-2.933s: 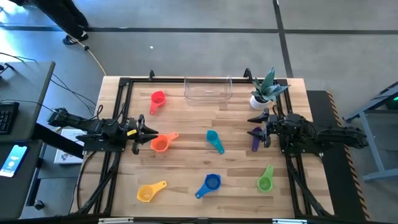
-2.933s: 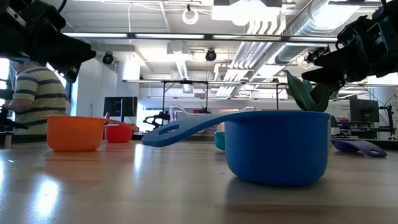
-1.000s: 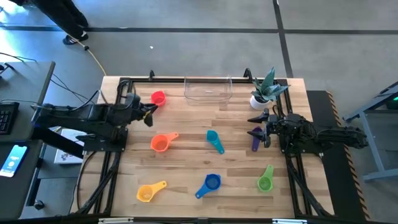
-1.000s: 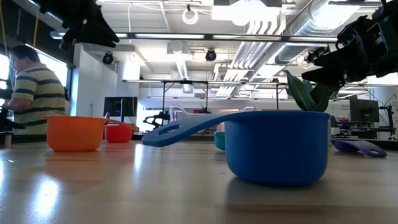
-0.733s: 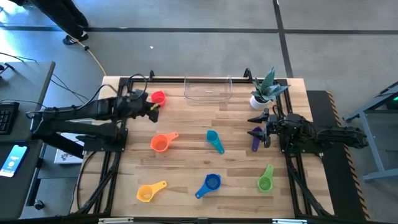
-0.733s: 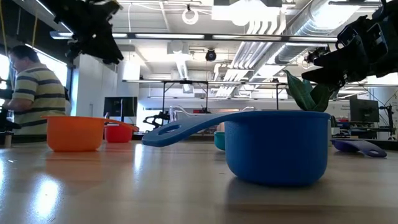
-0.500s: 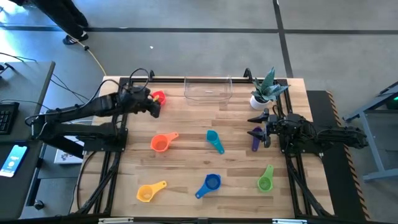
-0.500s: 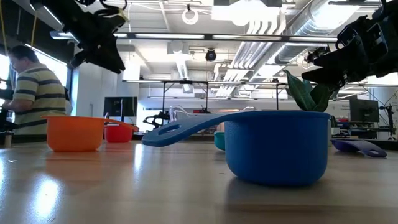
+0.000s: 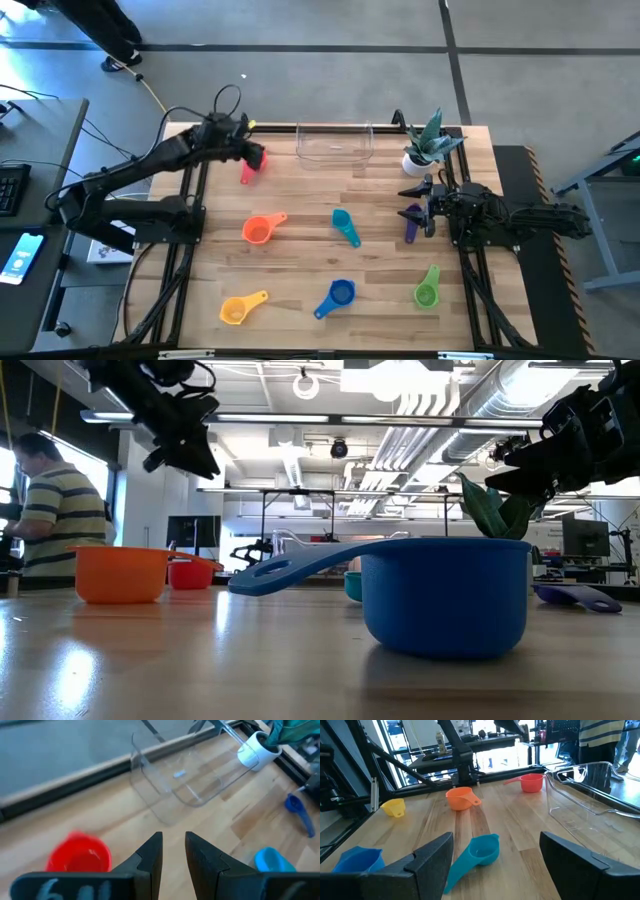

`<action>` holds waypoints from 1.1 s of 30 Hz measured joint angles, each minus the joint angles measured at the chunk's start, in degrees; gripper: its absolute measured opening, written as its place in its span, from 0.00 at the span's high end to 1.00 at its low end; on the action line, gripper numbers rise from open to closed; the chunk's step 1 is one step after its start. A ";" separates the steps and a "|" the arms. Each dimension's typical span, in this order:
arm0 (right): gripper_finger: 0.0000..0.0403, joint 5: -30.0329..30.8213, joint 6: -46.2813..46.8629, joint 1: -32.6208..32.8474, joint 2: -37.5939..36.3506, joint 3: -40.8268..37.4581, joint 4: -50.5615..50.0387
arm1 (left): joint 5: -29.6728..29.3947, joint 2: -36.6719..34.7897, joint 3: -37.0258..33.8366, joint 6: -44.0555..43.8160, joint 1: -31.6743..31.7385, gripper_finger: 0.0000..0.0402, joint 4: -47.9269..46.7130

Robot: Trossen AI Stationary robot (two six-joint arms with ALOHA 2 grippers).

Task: Nest measuring cups in basket
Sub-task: Stack the red measuring cup on top of the orange measuring cup

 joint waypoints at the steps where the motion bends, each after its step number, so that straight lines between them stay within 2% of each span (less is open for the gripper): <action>1: 0.28 0.01 -0.02 -0.01 0.00 0.00 0.00 | 0.01 0.98 1.30 1.33 0.40 0.82 -0.11; 8: 0.28 0.00 -0.01 0.01 0.01 0.00 0.00 | 0.03 7.61 10.07 13.33 2.30 0.82 -4.59; 17: 0.28 0.00 0.00 -0.01 0.01 0.00 0.00 | 0.07 11.60 13.32 22.25 5.04 0.82 -4.68; 24: 0.28 -0.01 0.00 0.01 0.00 0.00 0.00 | 0.01 17.03 13.36 22.65 8.17 0.76 -8.03; 29: 0.28 -0.01 0.00 0.00 0.00 0.00 0.00 | -1.12 22.28 13.36 15.71 8.46 0.68 -10.24; 33: 0.28 -0.01 0.00 0.01 0.00 0.00 0.00 | -1.12 25.57 13.36 13.86 8.39 0.67 -11.52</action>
